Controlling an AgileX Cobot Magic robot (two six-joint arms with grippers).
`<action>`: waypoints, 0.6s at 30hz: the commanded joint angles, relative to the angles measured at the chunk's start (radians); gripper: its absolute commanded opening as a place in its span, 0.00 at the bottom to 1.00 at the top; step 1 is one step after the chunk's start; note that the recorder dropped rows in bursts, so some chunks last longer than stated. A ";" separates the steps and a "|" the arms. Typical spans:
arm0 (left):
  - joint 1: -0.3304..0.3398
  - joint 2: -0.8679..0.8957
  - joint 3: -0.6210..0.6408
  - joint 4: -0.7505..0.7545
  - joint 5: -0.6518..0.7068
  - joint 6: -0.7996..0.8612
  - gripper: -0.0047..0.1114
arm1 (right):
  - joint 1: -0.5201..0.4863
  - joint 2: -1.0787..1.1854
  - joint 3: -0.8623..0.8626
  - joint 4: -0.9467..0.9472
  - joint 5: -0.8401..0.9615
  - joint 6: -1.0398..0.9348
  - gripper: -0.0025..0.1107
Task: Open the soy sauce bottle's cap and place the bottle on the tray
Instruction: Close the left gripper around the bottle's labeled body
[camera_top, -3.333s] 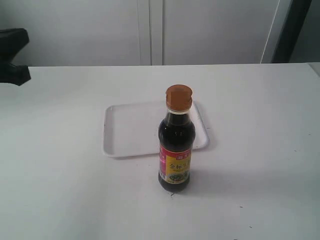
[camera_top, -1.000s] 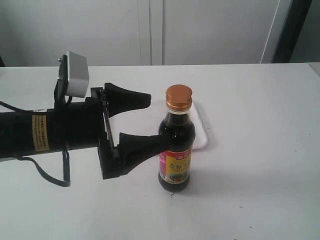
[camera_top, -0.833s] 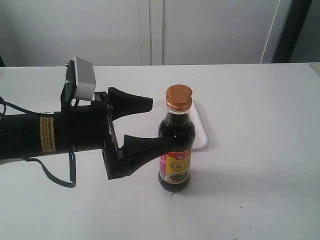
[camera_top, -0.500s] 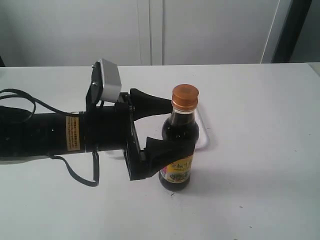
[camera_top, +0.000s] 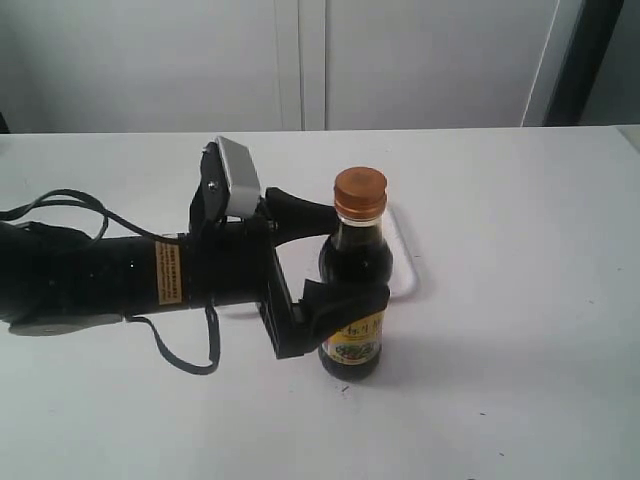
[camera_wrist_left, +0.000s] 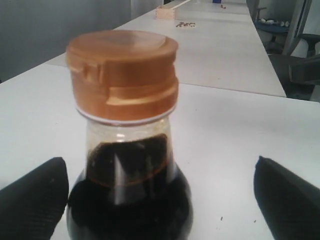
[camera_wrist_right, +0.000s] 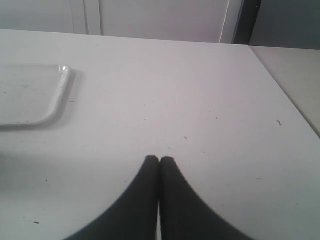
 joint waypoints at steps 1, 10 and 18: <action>-0.011 0.023 -0.026 -0.010 -0.006 0.016 0.94 | 0.001 -0.004 0.005 -0.003 -0.003 0.000 0.02; -0.017 0.108 -0.099 -0.014 -0.006 0.012 0.93 | 0.001 -0.004 0.005 -0.003 -0.003 0.000 0.02; -0.017 0.174 -0.138 -0.014 -0.006 0.012 0.93 | 0.001 -0.004 0.005 -0.003 -0.003 0.000 0.02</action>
